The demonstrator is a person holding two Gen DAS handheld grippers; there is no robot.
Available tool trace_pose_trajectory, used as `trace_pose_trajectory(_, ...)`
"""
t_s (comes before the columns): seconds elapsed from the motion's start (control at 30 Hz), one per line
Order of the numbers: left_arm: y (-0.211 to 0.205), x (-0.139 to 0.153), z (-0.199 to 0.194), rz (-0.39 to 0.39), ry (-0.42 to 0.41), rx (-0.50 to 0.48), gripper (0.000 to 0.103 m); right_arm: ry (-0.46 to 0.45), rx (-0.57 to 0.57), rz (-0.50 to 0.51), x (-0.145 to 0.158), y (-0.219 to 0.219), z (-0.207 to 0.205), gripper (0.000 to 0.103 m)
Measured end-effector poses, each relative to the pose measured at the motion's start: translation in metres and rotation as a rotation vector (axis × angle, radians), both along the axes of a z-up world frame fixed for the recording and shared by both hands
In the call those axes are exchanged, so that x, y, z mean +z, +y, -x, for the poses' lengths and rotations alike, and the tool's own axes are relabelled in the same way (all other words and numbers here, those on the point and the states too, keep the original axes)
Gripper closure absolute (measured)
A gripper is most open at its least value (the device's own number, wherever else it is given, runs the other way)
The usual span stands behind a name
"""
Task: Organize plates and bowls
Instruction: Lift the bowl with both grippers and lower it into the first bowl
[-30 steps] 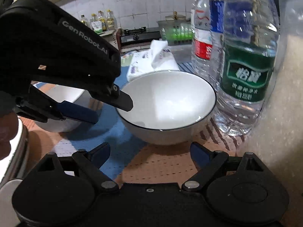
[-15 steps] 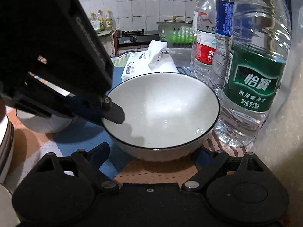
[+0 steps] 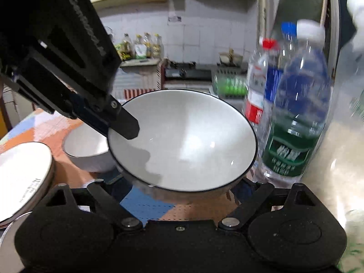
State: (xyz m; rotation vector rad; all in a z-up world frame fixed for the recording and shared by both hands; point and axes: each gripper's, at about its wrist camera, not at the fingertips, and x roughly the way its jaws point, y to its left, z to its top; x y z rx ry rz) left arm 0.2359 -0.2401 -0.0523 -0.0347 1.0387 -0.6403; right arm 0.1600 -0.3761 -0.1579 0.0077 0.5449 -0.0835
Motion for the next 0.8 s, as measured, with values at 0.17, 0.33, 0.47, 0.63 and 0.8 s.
trace_pose_trajectory(0.17, 0.023, 0.021, 0.023, -0.006, -0.003, -0.013, 0.092, -0.035, 0.075, 0.006, 0.020, 0.008, 0.018, 0.007)
trace_pose_trajectory(0.33, 0.049, 0.029, 0.044, -0.029, 0.003, 0.009, 0.092, -0.029, 0.167, 0.029, 0.034, 0.024, 0.037, 0.006)
trace_pose_trajectory(0.47, 0.074, 0.031, 0.059, -0.018, 0.028, 0.027, 0.092, -0.021, 0.265, 0.000, 0.040, 0.033, 0.051, 0.006)
trace_pose_trajectory(0.63, 0.096, 0.024, 0.073, -0.025, 0.055, 0.042, 0.093, 0.003, 0.367, -0.018, 0.038, 0.041, 0.066, 0.006)
trace_pose_trajectory(0.8, 0.108, 0.008, 0.082, -0.054, 0.090, 0.049, 0.093, 0.054, 0.454, -0.034, 0.028, 0.052, 0.079, 0.006)
